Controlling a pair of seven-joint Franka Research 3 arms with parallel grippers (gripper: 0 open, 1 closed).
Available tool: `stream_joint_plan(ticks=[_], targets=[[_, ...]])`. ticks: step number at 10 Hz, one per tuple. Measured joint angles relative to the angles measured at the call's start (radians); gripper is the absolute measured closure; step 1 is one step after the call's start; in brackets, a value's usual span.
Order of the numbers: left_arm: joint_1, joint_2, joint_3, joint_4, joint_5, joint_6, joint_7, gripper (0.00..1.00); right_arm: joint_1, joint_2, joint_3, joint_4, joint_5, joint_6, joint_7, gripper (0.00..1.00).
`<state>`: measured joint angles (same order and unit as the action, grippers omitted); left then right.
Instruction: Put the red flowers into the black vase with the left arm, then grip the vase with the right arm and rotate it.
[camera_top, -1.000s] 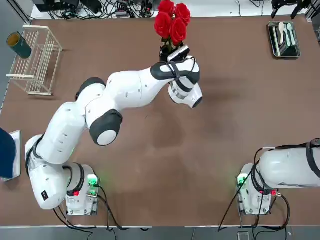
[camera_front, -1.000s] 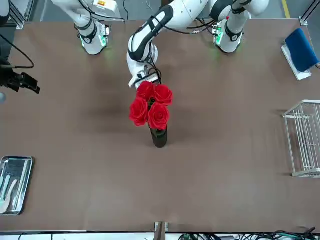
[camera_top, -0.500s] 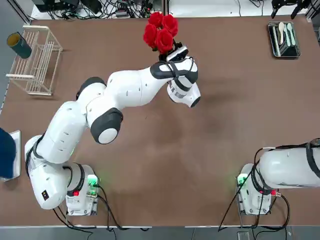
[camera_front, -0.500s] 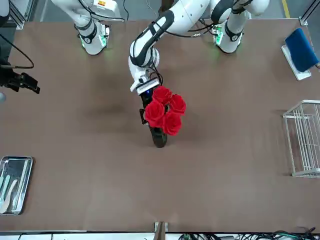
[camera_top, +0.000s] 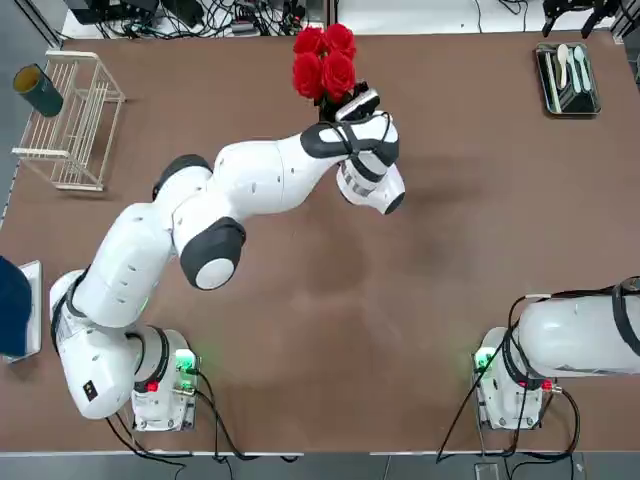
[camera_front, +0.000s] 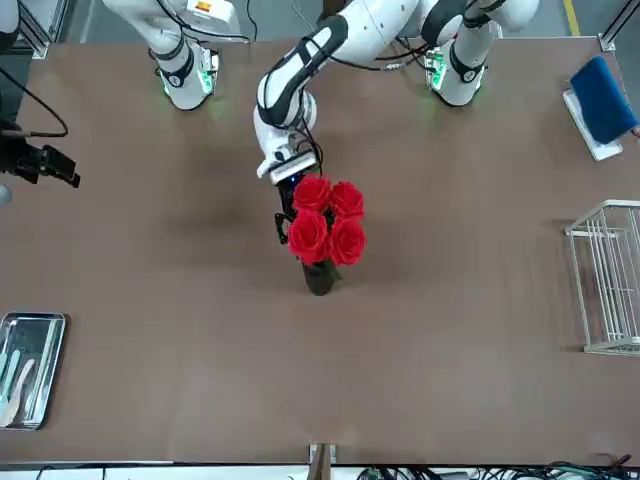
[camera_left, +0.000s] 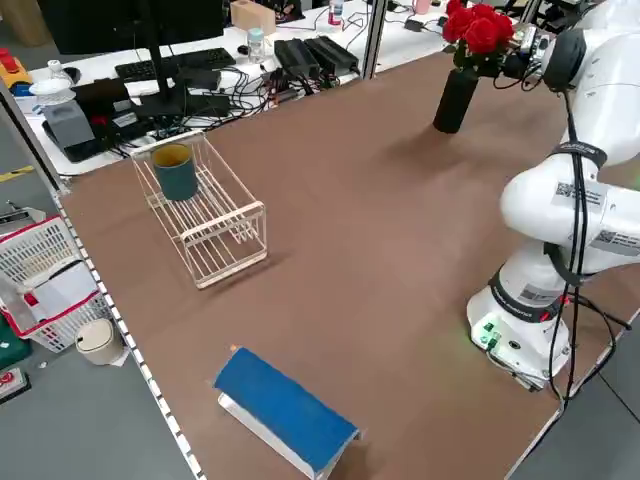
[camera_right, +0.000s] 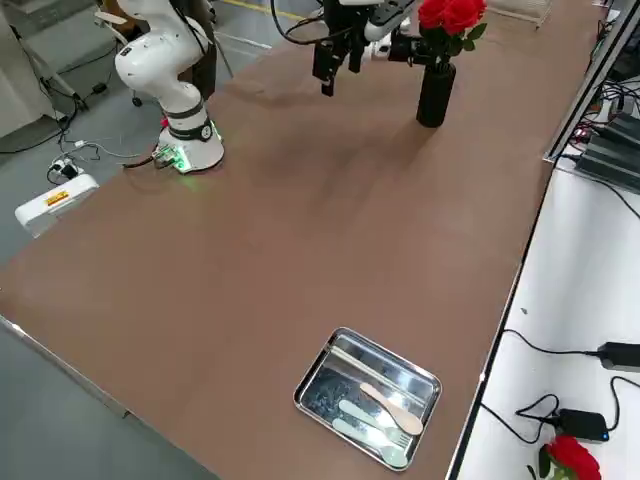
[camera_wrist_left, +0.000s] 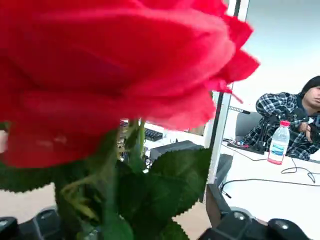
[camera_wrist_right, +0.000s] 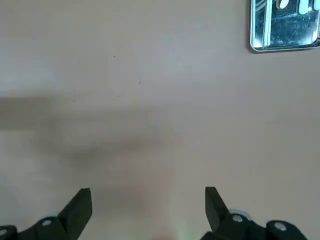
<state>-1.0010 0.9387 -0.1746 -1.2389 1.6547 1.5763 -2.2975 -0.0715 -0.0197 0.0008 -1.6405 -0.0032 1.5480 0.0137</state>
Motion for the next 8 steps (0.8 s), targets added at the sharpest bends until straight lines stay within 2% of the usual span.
stream_joint_plan(ticks=[8], targets=[[-0.050,0.000,-0.007,-0.004,-0.027,-0.032,0.001,0.00,0.043,-0.001,0.010,0.003,0.050,0.027,0.063,0.00]])
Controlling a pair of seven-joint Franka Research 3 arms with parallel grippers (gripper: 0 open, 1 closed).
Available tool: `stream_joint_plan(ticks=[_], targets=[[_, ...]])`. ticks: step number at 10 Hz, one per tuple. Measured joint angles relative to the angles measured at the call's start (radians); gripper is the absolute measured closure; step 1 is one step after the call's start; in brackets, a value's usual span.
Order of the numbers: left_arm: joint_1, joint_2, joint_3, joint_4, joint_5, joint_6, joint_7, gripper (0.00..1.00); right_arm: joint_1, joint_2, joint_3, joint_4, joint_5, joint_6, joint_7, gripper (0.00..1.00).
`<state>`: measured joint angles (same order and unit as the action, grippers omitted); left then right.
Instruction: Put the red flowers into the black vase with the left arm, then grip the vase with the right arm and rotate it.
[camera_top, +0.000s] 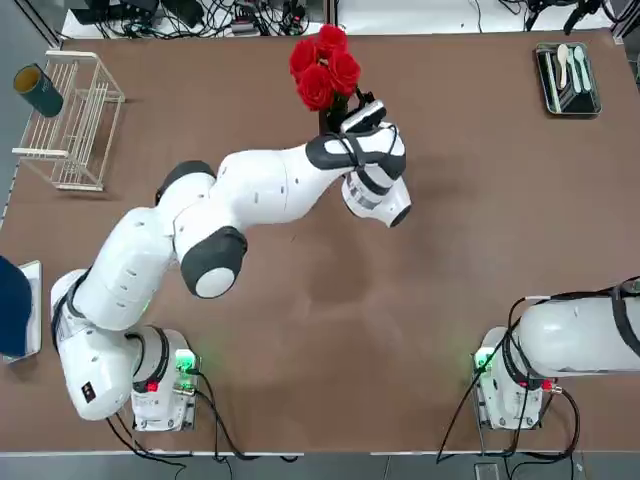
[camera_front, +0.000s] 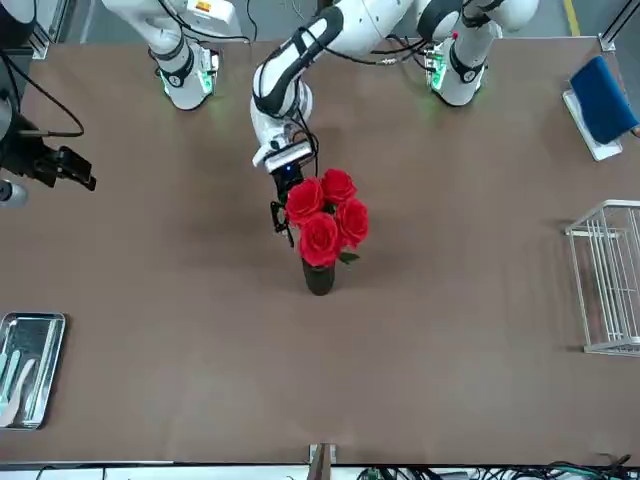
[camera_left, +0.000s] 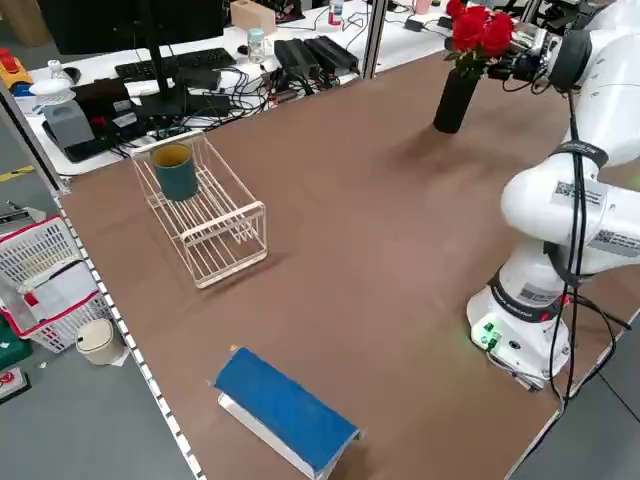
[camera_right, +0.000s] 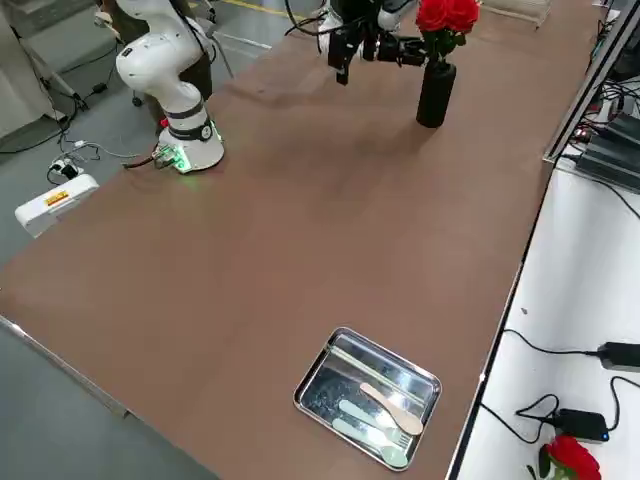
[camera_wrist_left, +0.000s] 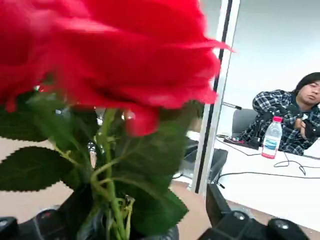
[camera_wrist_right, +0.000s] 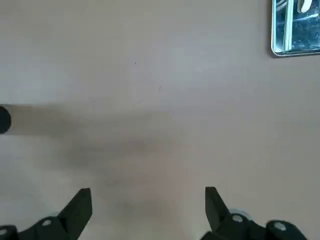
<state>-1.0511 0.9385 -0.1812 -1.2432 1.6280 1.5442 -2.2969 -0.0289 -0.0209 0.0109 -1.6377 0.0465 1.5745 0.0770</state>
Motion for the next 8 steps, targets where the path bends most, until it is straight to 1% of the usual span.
stream_joint_plan(ticks=[2,5,6,8], targets=[[-0.027,-0.008,-0.001,0.002,-0.037,-0.007,0.000,0.00,0.000,0.000,0.000,0.000,0.018,0.000,0.000,0.00],[-0.059,-0.055,-0.003,0.003,-0.103,-0.022,0.050,0.00,0.008,0.000,0.001,0.000,0.032,0.000,-0.002,0.00],[-0.065,-0.069,-0.011,0.003,-0.131,-0.034,0.070,0.00,0.025,0.000,0.002,0.000,0.033,0.000,-0.002,0.00],[-0.071,-0.107,-0.065,0.004,-0.179,-0.081,0.124,0.00,0.066,0.000,0.005,0.003,0.033,0.008,-0.002,0.00]])
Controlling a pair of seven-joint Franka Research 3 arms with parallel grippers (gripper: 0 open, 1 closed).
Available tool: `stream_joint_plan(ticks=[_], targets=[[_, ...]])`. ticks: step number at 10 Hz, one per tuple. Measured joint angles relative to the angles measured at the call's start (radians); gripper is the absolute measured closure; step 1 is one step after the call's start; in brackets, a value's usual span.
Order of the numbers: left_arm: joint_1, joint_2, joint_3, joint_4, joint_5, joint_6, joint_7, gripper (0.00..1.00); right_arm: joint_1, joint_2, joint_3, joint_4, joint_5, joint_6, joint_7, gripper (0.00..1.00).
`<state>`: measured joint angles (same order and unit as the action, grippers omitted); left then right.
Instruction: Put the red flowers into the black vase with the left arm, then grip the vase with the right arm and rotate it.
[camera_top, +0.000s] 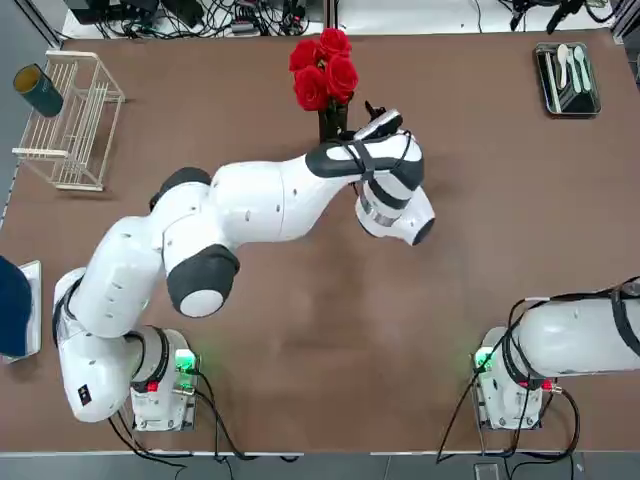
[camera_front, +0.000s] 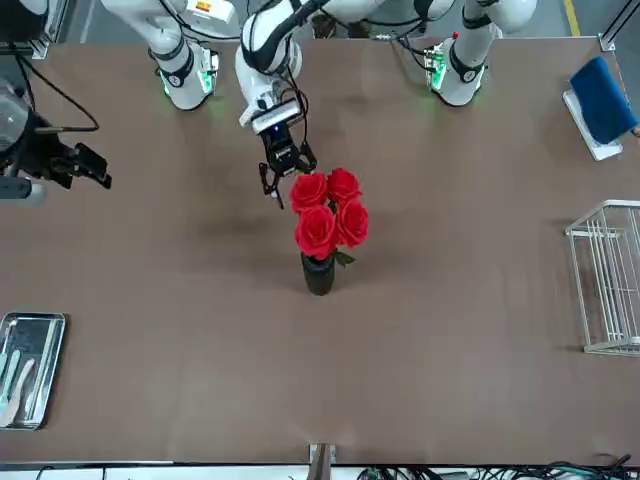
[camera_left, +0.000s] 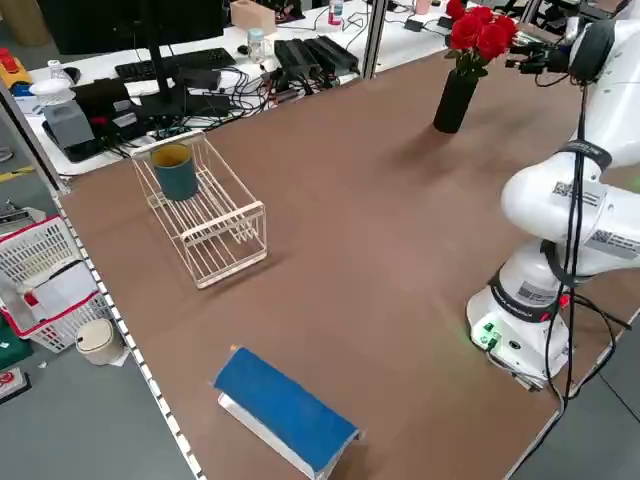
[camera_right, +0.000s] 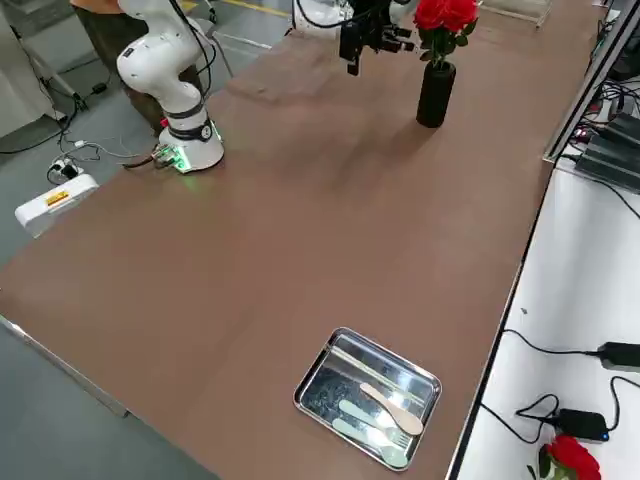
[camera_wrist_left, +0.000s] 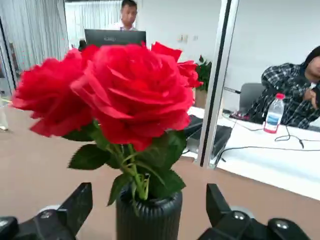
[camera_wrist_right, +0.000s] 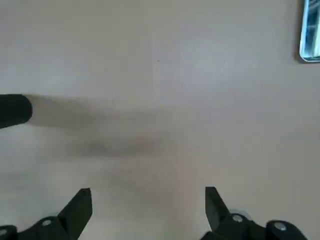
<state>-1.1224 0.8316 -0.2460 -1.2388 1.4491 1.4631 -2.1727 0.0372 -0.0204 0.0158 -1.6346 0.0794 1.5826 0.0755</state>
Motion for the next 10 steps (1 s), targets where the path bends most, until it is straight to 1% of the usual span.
stream_joint_plan(ticks=[2,3,5,7,8,10], targets=[[-0.006,-0.055,-0.047,0.001,-0.036,-0.031,0.039,0.00,0.012,0.013,0.000,0.012,0.001,0.015,0.000,0.00],[-0.007,-0.085,-0.055,0.001,-0.052,-0.033,0.060,0.00,0.012,0.028,-0.001,0.021,0.023,0.027,0.000,0.00],[-0.002,-0.147,-0.055,0.002,-0.100,-0.034,0.118,0.00,0.012,0.065,-0.002,0.029,0.087,0.069,-0.004,0.00],[0.014,-0.194,-0.053,0.001,-0.122,-0.034,0.160,0.00,0.016,0.101,-0.001,0.031,0.149,0.104,-0.012,0.00],[0.030,-0.212,-0.052,0.001,-0.133,-0.035,0.180,0.00,0.032,0.120,0.000,0.031,0.164,0.126,-0.016,0.00],[0.070,-0.257,-0.052,-0.001,-0.170,-0.034,0.231,0.00,0.099,0.155,0.003,0.033,0.171,0.185,-0.017,0.00]])
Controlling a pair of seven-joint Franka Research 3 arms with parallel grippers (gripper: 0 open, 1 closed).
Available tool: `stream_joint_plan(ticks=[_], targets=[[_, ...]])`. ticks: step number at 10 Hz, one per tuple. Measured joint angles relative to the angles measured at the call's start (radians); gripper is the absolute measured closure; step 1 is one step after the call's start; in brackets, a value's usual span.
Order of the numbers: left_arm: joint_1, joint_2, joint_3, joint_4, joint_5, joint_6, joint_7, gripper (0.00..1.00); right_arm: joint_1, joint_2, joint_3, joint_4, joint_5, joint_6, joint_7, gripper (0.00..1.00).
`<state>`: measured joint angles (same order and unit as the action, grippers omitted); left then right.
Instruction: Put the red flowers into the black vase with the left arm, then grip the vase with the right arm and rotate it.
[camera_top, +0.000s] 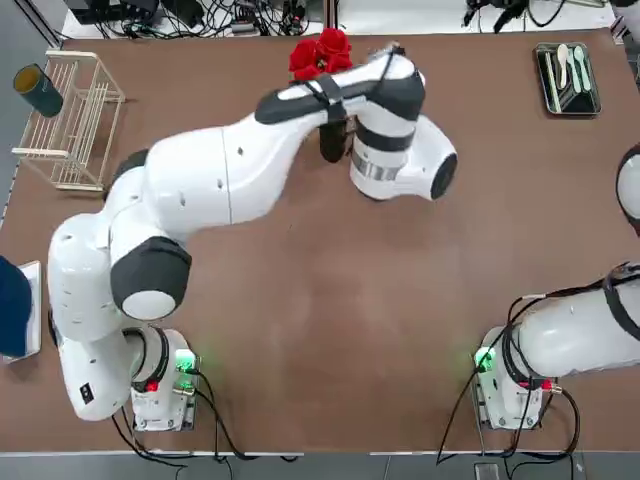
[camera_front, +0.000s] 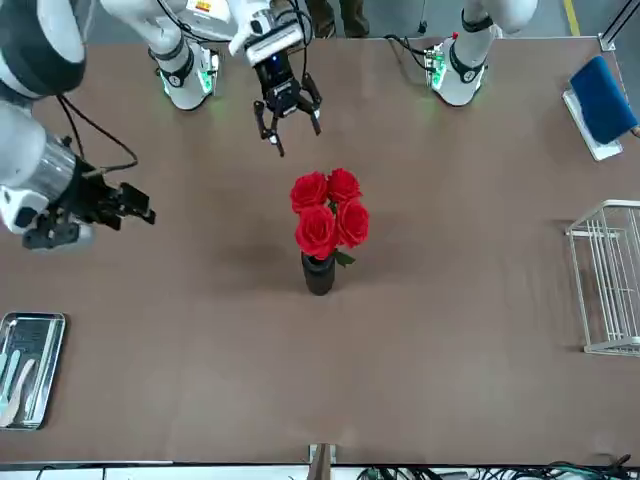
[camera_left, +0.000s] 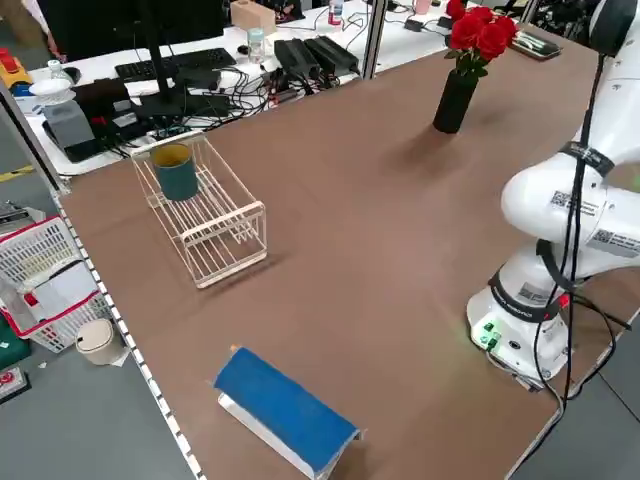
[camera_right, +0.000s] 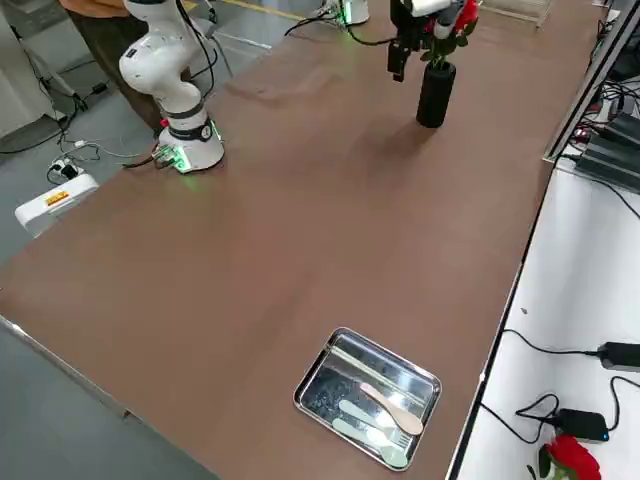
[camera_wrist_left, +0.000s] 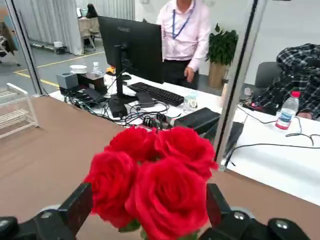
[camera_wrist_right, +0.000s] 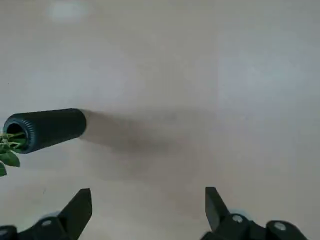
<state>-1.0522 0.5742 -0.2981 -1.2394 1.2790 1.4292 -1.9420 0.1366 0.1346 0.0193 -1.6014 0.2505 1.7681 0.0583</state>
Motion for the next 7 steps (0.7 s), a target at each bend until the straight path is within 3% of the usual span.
stream_joint_plan(ticks=[3,5,7], targets=[[0.066,-0.088,-0.001,-0.042,-0.039,0.050,0.046,0.00,0.077,0.063,0.044,0.001,0.000,0.109,0.000,0.00],[0.135,-0.178,-0.001,-0.156,-0.050,0.145,0.054,0.00,0.103,0.119,0.103,0.014,-0.010,0.167,-0.001,0.00],[0.214,-0.283,-0.001,-0.297,-0.052,0.249,0.057,0.00,0.174,0.193,0.119,0.076,-0.055,0.185,-0.001,0.00]])
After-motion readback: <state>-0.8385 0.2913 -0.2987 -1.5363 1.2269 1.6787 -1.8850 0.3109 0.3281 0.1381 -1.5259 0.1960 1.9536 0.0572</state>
